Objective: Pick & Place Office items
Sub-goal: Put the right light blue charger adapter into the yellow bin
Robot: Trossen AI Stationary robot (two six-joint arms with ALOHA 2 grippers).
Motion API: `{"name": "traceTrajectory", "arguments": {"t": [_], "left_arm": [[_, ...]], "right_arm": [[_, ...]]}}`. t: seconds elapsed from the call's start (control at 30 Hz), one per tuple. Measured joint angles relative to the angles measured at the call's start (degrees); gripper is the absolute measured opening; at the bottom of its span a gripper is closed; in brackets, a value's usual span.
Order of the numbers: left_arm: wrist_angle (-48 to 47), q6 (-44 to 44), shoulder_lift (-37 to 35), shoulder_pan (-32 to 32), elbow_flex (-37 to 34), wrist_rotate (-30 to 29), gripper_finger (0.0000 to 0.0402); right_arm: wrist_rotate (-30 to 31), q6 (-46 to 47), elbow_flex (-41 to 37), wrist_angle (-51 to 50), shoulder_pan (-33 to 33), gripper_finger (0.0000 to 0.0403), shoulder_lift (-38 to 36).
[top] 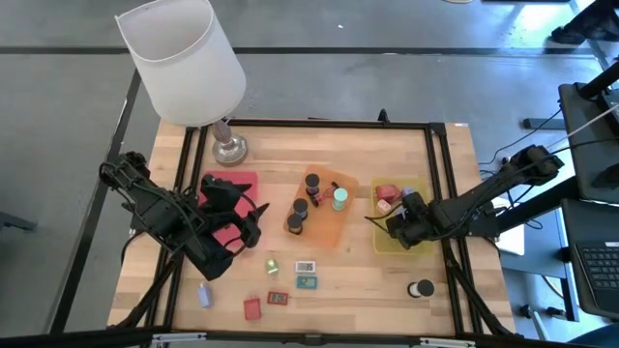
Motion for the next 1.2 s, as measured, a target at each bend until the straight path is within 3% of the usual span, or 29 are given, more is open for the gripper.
{"name": "traceTrajectory", "arguments": {"t": [0.13, 0.33, 0.57, 0.77, 0.97, 1.2], "left_arm": [[0.22, -0.58, 0.0, 2.02, 0.0, -0.27, 0.0301], [3.49, -0.49, 0.0, 6.22, 0.0, 1.05, 0.0301], [3.59, -0.41, 0.0, 9.93, 0.0, 9.85, 0.0301], [3.65, -0.26, 0.0, 10.77, 0.0, 15.55, 0.0301], [3.67, 5.78, 0.0, 10.34, 0.0, 25.06, 0.0301], [3.66, 24.95, 0.02, 8.65, 0.0, 37.12, 0.0301]], "right_arm": [[2.68, 5.04, -2.01, 2.35, -0.04, 0.0232, 0.7], [3.26, 4.98, -2.77, 3.15, -0.04, 0.0235, 1.88], [3.29, 4.76, -2.79, 3.43, -0.04, 0.0241, 1.88], [3.27, 0.48, -2.35, 3.67, -0.06, 0.0273, 1.95], [2.34, -4.89, 1.29, 3.06, -0.06, 0.0308, 1.95], [-2.82, -7.44, 8.13, -3.95, -0.06, 0.033, 1.95]]}}
